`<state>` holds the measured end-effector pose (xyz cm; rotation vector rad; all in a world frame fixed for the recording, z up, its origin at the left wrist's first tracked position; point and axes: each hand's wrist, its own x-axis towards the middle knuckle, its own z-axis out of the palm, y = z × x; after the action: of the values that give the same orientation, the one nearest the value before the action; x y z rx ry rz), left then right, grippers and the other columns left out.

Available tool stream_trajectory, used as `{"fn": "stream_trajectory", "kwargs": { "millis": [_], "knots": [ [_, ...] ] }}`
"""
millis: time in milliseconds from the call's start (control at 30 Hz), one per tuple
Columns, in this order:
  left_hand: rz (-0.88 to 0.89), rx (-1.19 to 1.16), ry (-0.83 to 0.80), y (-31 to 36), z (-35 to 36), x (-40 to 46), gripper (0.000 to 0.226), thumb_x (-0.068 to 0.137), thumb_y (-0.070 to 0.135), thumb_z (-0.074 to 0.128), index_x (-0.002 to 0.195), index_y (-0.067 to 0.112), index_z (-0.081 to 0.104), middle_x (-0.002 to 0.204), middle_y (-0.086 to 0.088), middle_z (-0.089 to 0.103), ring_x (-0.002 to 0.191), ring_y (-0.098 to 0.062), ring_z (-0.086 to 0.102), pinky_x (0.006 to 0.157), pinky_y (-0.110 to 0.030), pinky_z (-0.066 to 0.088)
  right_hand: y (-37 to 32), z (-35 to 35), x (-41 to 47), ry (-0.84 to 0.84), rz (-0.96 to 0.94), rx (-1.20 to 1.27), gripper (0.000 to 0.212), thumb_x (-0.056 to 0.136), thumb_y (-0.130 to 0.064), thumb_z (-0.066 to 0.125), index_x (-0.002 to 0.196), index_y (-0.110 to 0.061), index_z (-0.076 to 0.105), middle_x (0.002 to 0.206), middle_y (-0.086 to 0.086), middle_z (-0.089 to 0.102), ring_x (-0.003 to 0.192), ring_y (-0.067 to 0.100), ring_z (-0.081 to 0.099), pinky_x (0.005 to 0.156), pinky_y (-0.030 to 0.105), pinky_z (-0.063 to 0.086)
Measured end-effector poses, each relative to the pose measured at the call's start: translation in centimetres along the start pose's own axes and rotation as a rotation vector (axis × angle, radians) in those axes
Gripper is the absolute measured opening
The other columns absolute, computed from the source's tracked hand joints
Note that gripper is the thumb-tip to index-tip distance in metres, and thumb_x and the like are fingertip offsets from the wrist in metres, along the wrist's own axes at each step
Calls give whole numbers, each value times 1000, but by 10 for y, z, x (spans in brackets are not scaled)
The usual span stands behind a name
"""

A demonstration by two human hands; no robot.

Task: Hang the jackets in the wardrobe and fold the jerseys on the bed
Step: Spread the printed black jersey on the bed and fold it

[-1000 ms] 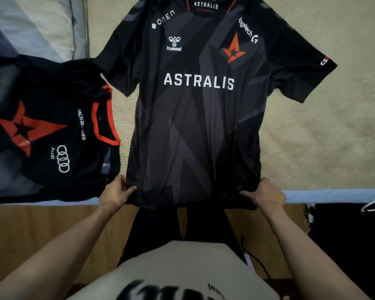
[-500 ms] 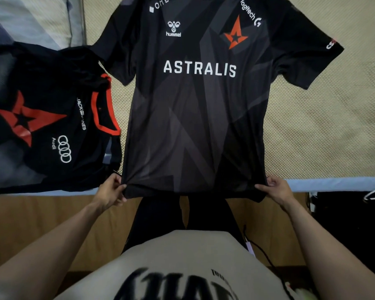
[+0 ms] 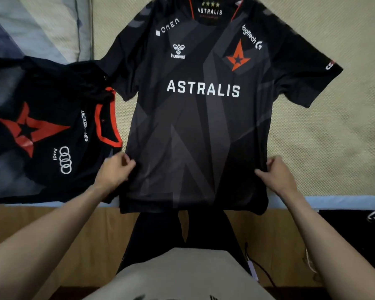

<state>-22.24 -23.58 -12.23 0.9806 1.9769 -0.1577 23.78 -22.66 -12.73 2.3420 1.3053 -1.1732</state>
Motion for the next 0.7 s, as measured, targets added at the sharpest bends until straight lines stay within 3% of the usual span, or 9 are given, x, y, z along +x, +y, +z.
{"fn": "stream_trajectory", "kwargs": {
  "millis": [100, 167, 233, 300, 433, 533, 700],
  "knots": [
    [-50, -455, 104, 53, -22, 81, 18, 94, 28, 64, 97, 12, 57, 93, -15, 69, 67, -24, 69, 61, -37, 59, -83, -3, 35, 56, -168, 91, 26, 80, -26, 73, 93, -21, 51, 79, -2, 63, 76, 21, 61, 70, 39, 46],
    [-126, -616, 212, 60, -29, 132, 49, 79, 47, 73, 109, 13, 56, 106, -11, 69, 87, -30, 72, 72, -46, 63, -124, 6, 31, 3, -242, 133, 22, 80, -25, 71, 91, -25, 52, 79, -5, 65, 77, 16, 63, 76, 40, 50],
    [-156, -731, 345, 61, -46, 199, 86, 56, 72, 82, 114, 13, 59, 107, -10, 72, 91, -34, 73, 80, -54, 62, -180, 17, 51, 12, -348, 193, 19, 82, -24, 68, 92, -26, 53, 80, -6, 65, 79, 16, 63, 77, 39, 51],
    [-117, -763, 425, 67, -59, 242, 102, 45, 78, 85, 118, 11, 61, 112, -5, 71, 97, -29, 71, 91, -53, 58, -237, 26, 68, -19, -431, 237, 17, 83, -22, 65, 95, -25, 54, 81, -6, 65, 81, 16, 63, 78, 38, 51],
    [-10, -705, 477, 116, -85, 213, 60, 68, 48, 81, 113, 11, 68, 108, -14, 75, 101, -35, 71, 91, -48, 57, -326, 52, 82, -74, -612, 235, 19, 84, -20, 61, 101, -24, 53, 83, -9, 64, 84, 15, 62, 82, 42, 53],
    [73, -589, 604, 126, -105, 208, 29, 89, 38, 72, 105, 14, 70, 100, -3, 70, 96, -23, 64, 83, -32, 48, -377, 64, 83, -82, -708, 216, 27, 84, -23, 64, 108, -24, 52, 96, -10, 64, 89, 14, 63, 86, 42, 53],
    [189, -696, 710, 127, -144, 194, 20, 87, 36, 66, 93, 17, 67, 92, -3, 71, 91, -26, 67, 83, -41, 53, -449, 67, 67, -164, -862, 223, 67, 79, -29, 77, 135, -19, 43, 132, 0, 53, 116, 15, 57, 100, 38, 50]
  ]
}}
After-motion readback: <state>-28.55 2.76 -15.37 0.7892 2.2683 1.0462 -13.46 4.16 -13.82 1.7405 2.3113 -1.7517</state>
